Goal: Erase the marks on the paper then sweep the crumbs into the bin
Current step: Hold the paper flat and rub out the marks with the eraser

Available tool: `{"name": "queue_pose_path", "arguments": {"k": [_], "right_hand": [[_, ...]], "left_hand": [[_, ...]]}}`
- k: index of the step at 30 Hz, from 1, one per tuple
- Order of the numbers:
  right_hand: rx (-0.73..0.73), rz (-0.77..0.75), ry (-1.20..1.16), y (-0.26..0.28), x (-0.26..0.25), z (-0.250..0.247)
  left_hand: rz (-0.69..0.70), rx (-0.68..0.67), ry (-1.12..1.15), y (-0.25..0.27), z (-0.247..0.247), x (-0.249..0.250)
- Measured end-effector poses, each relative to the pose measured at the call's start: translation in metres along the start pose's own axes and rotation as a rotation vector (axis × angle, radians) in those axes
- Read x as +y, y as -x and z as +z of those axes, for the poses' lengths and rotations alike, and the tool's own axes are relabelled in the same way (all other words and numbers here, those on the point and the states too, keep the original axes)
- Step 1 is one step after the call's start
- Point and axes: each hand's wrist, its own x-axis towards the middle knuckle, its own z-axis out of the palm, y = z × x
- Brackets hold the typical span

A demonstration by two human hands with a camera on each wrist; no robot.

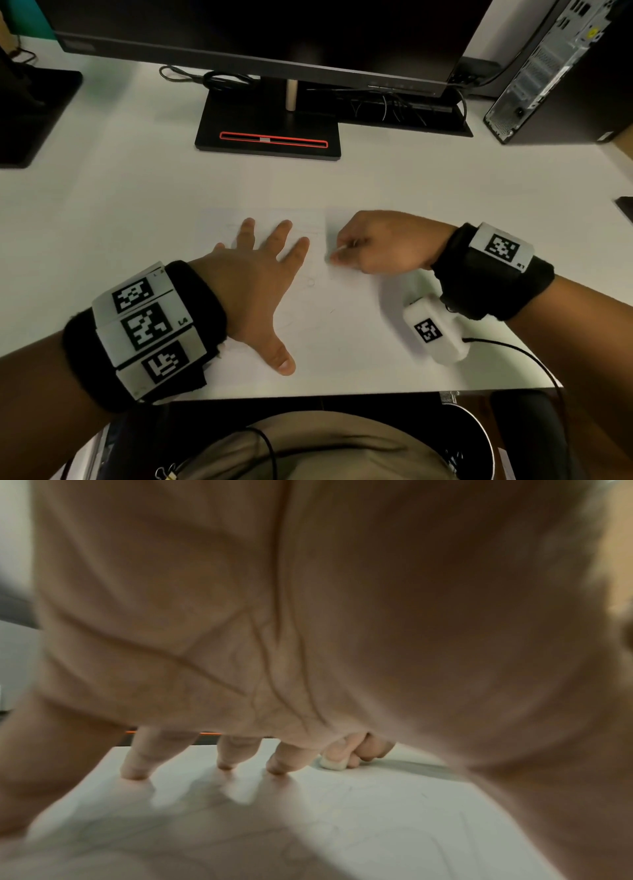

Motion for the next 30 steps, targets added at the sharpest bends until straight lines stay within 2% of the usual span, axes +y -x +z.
{"name": "queue_pose_path", "arguments": {"k": [4, 8, 12, 16, 20, 24, 28, 30], "right_hand": [[0.097, 0.053, -0.012, -0.012, 0.007, -0.007], [0.003, -0.001, -0.001, -0.013, 0.000, -0.001], [0.126, 0.074, 0.002, -0.023, 0.009, -0.010], [0.017, 0.005, 0.011, -0.020, 0.001, -0.006], [0.132, 0.090, 0.019, -0.028, 0.010, -0.015], [-0.010, 0.052, -0.018, -0.026, 0.004, -0.014], [0.101, 0.089, 0.021, -0.032, 0.009, -0.020], [0.032, 0.057, 0.013, -0.032, 0.004, -0.017]], "left_hand": [[0.000, -0.002, 0.009, 0.000, 0.001, 0.000], [-0.003, -0.005, 0.002, -0.001, 0.000, 0.000], [-0.006, -0.001, 0.010, 0.000, 0.000, 0.001], [-0.001, 0.001, 0.012, -0.001, 0.001, 0.000], [0.000, 0.005, 0.015, -0.001, 0.001, 0.000], [-0.002, 0.000, 0.018, -0.001, 0.001, 0.000], [-0.002, 0.005, 0.019, -0.001, 0.002, 0.000], [0.001, 0.004, 0.019, -0.002, 0.002, -0.001]]}}
